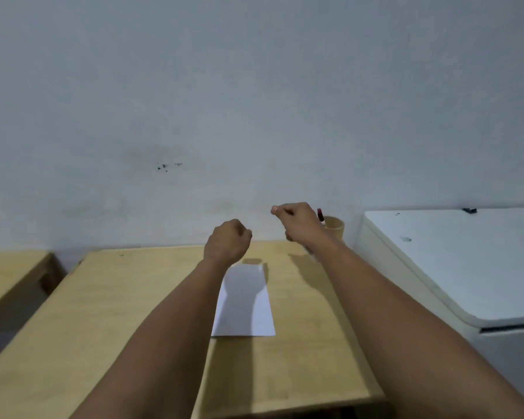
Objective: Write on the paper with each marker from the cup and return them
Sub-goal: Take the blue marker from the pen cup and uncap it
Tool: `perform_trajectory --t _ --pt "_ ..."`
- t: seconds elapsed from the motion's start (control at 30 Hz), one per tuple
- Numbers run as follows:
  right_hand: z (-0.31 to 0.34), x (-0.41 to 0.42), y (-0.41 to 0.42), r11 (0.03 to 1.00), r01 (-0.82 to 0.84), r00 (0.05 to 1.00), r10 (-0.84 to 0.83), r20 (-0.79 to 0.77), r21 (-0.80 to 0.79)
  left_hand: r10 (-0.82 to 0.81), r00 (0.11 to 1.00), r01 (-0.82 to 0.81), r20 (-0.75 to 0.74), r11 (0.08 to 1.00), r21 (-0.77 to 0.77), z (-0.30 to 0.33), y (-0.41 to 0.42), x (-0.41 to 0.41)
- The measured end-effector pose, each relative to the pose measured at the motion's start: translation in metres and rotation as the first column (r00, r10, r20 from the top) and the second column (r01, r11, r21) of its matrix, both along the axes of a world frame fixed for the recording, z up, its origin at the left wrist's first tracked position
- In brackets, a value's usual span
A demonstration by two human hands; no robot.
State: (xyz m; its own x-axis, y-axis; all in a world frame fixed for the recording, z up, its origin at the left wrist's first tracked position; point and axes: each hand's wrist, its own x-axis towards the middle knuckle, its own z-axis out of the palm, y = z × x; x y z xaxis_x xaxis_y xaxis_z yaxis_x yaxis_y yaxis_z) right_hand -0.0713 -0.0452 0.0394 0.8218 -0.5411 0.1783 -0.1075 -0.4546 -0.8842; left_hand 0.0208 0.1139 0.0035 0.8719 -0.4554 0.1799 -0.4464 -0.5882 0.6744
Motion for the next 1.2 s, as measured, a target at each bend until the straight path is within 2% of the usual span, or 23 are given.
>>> perform_trajectory --t 0.1,0.17,0.33,0.47,0.57,0.67,0.73,0.8,0.87,0.93,1.0,1.07,1.2 --pt "-0.027 -0.007 0.042 0.972 -0.091 0.985 0.119 -0.121 0.214 0.037 0.997 -0.041 -0.066 0.997 -0.06 -0.007 0.044 0.004" --pt "-0.04 -0.01 0.064 0.949 -0.169 0.961 0.219 -0.171 0.264 0.044 0.994 -0.054 -0.102 0.993 -0.105 -0.01 0.069 0.006" --pt "-0.046 0.003 0.098 0.855 -0.309 0.918 0.383 -0.106 0.417 0.038 0.986 -0.048 -0.16 0.997 -0.061 -0.007 0.107 0.012" --pt "-0.04 0.024 0.114 0.818 -0.395 0.88 0.467 -0.084 0.419 -0.053 0.975 0.041 -0.216 0.997 -0.064 -0.009 0.119 0.027" --pt "-0.04 0.039 0.118 0.841 -0.448 0.847 0.508 -0.156 0.303 -0.037 0.985 0.034 -0.169 0.999 -0.021 -0.012 0.12 0.045" --pt "-0.046 0.055 0.109 0.892 -0.444 0.877 0.452 -0.162 0.084 0.021 0.987 -0.024 -0.162 1.0 -0.018 -0.014 0.113 0.063" --pt "-0.056 0.062 0.09 0.911 -0.403 0.907 0.385 -0.171 -0.087 0.13 0.977 -0.141 -0.168 0.988 -0.056 -0.015 0.117 0.082" --pt "-0.071 0.064 0.063 0.94 -0.312 0.945 0.292 -0.146 -0.141 0.211 0.972 -0.215 -0.102 0.976 -0.032 -0.02 0.129 0.1" --pt "-0.082 0.064 0.042 0.978 -0.183 0.98 0.174 -0.091 -0.097 0.203 0.979 -0.205 0.032 0.969 0.136 -0.033 0.138 0.113" --pt "-0.089 0.067 0.032 0.993 -0.113 0.993 0.112 -0.042 -0.018 0.129 0.979 -0.177 0.159 0.924 0.34 -0.052 0.131 0.117" --pt "-0.096 0.073 0.032 0.993 -0.098 0.995 0.098 0.005 0.07 0.041 0.982 -0.128 0.185 0.861 0.492 -0.072 0.117 0.112" --pt "-0.099 0.075 0.035 0.982 -0.096 0.995 0.091 0.041 0.164 -0.007 0.982 -0.102 0.189 0.823 0.559 -0.088 0.108 0.103" --pt "-0.103 0.075 0.039 0.936 -0.115 0.993 0.094 0.077 0.333 0.006 0.978 -0.122 0.208 0.827 0.548 -0.107 0.11 0.099"
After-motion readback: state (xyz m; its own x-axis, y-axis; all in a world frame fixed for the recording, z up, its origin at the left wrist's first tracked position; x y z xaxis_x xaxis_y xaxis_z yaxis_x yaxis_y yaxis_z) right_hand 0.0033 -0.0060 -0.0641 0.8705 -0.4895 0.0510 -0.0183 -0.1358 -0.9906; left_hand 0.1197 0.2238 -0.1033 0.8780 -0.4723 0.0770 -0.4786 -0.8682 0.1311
